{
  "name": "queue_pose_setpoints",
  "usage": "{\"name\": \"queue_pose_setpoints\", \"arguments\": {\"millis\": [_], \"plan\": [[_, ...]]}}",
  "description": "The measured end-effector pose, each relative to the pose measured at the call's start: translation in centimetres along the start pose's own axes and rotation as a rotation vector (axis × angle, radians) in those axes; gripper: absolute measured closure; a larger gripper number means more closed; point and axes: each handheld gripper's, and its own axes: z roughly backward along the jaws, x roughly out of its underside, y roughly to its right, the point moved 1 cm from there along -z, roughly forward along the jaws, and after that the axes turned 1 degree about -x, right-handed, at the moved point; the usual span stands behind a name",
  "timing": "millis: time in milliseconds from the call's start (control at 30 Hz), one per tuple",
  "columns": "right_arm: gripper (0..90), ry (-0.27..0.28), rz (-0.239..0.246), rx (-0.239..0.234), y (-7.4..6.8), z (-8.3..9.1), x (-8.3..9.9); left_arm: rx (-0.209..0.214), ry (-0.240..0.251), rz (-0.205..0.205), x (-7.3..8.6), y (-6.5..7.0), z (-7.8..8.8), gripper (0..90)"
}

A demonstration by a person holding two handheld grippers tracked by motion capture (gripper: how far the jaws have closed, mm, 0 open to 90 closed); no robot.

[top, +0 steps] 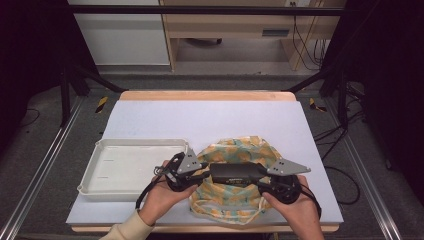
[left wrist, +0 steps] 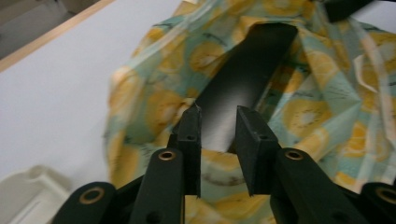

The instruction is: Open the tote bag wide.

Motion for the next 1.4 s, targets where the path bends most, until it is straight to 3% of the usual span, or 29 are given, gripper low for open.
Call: {"name": "queue_pose_setpoints", "arguments": {"millis": [33, 167, 267, 400, 767, 900, 1167, 1333, 1400], "plan": [[69.0, -0.003, 0.001, 0.025, 0.4, -0.2, -0.1, 0.000, 0.000, 0.000, 0.0, 0.0, 0.0, 75.8], [80.2, -0.042, 0.001, 0.134, 1.7, -1.3, 0.0, 0.058, -0.032, -0.047, 0.3, 2.9, -2.1, 77.0], [82.7, -0.064, -0.018, 0.215, 2.9, -1.8, 0.9, 0.065, -0.062, -0.087, 0.6, 4.3, -3.3, 76.5], [85.0, -0.105, -0.053, 0.267, 4.4, -2.4, 2.7, 0.079, -0.110, -0.117, 1.4, 5.3, -4.4, 78.0], [90.0, -0.230, -0.141, 0.252, 6.8, -4.4, 5.5, 0.100, -0.186, -0.133, 2.9, 5.5, -5.5, 87.7], [90.0, -0.271, -0.131, 0.245, 7.1, -4.9, 6.0, 0.109, -0.199, -0.127, 3.1, 5.3, -5.6, 90.0], [90.0, -0.247, -0.140, 0.249, 7.2, -4.4, 6.1, 0.116, -0.211, -0.118, 3.3, 5.1, -5.7, 90.0], [89.0, -0.125, -0.116, 0.300, 5.8, -1.2, 5.6, 0.119, -0.211, -0.116, 3.3, 5.1, -5.8, 90.0], [90.0, -0.065, -0.096, 0.285, 4.7, -0.1, 5.0, 0.118, -0.212, -0.118, 3.3, 5.1, -5.8, 90.0]]}}
